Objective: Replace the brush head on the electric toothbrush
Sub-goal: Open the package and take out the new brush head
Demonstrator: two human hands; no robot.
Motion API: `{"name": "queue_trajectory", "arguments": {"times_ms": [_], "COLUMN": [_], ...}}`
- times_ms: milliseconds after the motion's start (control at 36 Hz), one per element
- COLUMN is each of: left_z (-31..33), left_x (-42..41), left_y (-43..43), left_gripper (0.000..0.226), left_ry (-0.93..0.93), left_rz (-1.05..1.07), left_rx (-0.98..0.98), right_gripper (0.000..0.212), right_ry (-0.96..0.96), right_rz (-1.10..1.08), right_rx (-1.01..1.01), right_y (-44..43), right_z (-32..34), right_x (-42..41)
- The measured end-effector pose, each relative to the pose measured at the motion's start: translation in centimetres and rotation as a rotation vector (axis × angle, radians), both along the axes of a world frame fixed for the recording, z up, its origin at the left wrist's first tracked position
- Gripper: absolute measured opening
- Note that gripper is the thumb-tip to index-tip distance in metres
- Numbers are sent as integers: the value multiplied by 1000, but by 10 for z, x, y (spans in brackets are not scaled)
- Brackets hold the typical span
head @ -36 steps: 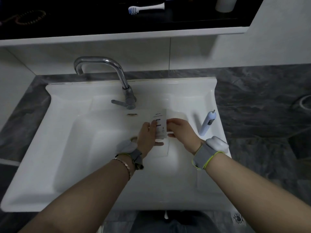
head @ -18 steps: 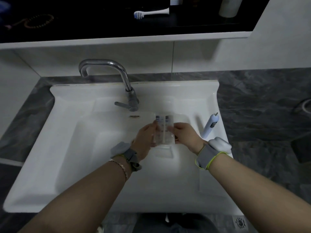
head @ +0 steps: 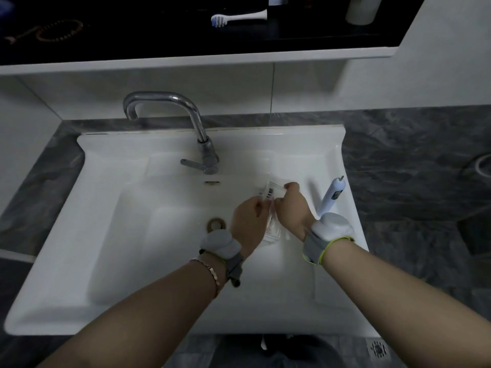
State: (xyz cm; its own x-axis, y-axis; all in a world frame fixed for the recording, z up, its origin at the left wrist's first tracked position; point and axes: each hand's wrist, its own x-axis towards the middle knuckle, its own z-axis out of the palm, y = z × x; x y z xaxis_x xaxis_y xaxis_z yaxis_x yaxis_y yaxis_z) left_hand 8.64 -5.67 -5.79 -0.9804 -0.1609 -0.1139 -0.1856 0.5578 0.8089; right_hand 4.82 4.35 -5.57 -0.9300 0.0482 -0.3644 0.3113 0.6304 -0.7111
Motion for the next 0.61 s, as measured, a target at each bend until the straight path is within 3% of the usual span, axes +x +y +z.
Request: {"name": "queue_trajectory", "arguments": {"times_ms": [83,139,222,278,361,444,611], "left_z": [-1,-1,-4,-5,-5,-7,-12], "left_x": [0,-3,-12,-15,-16,-17,-16], "left_y": [3,-1,-14,-20,-22,-23,-27], "left_gripper": [28,26,29,33,33,30,29], "left_ry": [-52,-92,-157,-234,-303,-317,-339], "left_rz": [34,134,348,404,367,330,292], "left_rx": [11,112,349,572,728,785,857], "right_gripper": [50,45,19,18,19,35,26], "right_ry": [-1,-33,-196,-330,-354,-326,-264], "right_rz": [51,-19,-266,-237,-119,-55,-5], "right_rx": [-38,-189,-564,-652,-636,-566,-551], "right_y": [-1,2,11,15,12,11,14], "right_z": [-6,-7,1,2,3,4,3], "right_x": [2,-1,-3,-2,1,0,2]}}
